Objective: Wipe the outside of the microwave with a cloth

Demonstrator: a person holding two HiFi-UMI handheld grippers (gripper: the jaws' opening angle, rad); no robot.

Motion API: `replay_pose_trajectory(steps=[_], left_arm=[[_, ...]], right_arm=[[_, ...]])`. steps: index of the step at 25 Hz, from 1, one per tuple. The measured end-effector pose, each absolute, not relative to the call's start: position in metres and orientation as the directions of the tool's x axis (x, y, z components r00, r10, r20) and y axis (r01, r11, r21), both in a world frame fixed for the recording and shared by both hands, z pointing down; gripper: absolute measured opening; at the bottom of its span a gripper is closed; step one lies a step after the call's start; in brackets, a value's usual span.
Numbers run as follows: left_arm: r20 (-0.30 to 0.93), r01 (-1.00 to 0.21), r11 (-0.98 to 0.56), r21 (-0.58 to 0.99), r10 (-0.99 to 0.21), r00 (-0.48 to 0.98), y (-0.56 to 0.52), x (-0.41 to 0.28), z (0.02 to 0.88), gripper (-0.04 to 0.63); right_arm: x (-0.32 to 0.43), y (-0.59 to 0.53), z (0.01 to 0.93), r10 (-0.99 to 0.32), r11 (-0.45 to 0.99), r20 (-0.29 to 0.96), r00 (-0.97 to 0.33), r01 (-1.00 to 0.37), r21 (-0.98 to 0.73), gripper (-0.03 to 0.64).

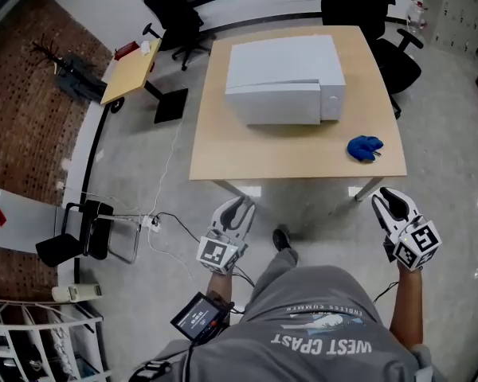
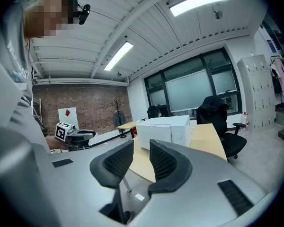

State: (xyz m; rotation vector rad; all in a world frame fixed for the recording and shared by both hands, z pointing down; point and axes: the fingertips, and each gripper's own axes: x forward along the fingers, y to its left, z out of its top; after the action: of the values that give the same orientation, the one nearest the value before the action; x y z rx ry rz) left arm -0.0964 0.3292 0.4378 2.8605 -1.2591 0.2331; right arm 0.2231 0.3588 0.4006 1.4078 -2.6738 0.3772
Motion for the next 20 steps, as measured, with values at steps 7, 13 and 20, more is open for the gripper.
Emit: replay_pose_trajectory(steps=[7,13,20], left_arm=[[0.128,-0.674,-0.736,-0.063,-0.676,0.726,0.212,-0.126,0.436,0.127],[0.154,-0.602,-0.795,-0.08,-0.606,0.78,0.157,-0.137,0.446,0.127],[0.163,-0.646,-0.762,-0.031,-0.642,0.749,0.092,-0.125,0.461,0.127]], right_arm=[[0.187,0.239,0.421,-0.802,0.509,0.297,-0.518,-0.853,-0.113,0.149],[0.188,0.169,0.469,-0.789,0.447,0.426,-0.443,-0.889,-0.099,0.192],[0.248,0.081,0.58,-0.678,0.433,0.655,-0.334,-0.901,-0.012,0.216]])
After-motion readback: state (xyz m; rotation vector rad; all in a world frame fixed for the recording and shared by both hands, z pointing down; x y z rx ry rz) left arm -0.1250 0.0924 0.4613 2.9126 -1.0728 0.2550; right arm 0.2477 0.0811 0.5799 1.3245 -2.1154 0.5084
